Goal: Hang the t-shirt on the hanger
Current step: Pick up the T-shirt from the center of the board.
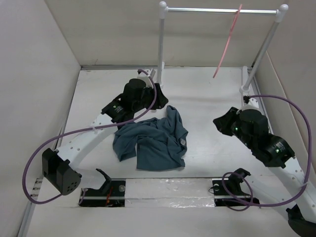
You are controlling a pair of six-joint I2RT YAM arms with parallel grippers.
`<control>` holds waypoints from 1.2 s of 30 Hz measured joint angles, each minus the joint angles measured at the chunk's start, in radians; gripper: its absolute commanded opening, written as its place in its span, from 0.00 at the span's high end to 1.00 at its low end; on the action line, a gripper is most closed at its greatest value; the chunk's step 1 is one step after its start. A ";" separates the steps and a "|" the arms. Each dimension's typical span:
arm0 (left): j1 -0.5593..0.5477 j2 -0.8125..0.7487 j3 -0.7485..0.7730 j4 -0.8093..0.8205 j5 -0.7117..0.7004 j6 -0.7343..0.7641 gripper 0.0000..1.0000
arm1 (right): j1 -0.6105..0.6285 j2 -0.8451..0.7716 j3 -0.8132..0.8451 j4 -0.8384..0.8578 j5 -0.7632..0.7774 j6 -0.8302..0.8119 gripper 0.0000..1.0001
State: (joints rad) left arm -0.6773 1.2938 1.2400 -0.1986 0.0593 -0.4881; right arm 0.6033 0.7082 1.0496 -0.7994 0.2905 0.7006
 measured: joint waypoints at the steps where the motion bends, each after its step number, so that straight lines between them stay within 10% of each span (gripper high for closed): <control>1: -0.003 0.006 -0.003 0.000 0.012 0.000 0.69 | -0.001 0.000 -0.001 -0.001 -0.005 -0.005 0.97; 4: -0.006 0.023 -0.031 0.000 0.050 0.000 0.99 | -0.001 -0.003 -0.012 0.008 -0.013 0.003 1.00; 13: -0.205 0.048 -0.114 -0.047 -0.007 0.067 1.00 | -0.021 -0.026 -0.148 0.032 -0.090 0.007 1.00; 21: -0.225 0.082 -0.196 -0.053 -0.010 0.089 0.71 | -0.041 0.009 -0.266 0.112 -0.168 0.031 1.00; 29: -0.357 0.256 -0.195 -0.033 -0.055 0.138 0.71 | -0.055 0.019 -0.319 0.146 -0.190 0.064 0.99; 36: -0.357 0.430 -0.113 -0.028 -0.145 0.208 0.68 | -0.055 -0.027 -0.326 0.164 -0.202 0.079 0.77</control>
State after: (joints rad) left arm -1.0344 1.7241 1.1267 -0.2264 -0.0856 -0.2806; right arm 0.5488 0.6811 0.7235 -0.6357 0.0883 0.7799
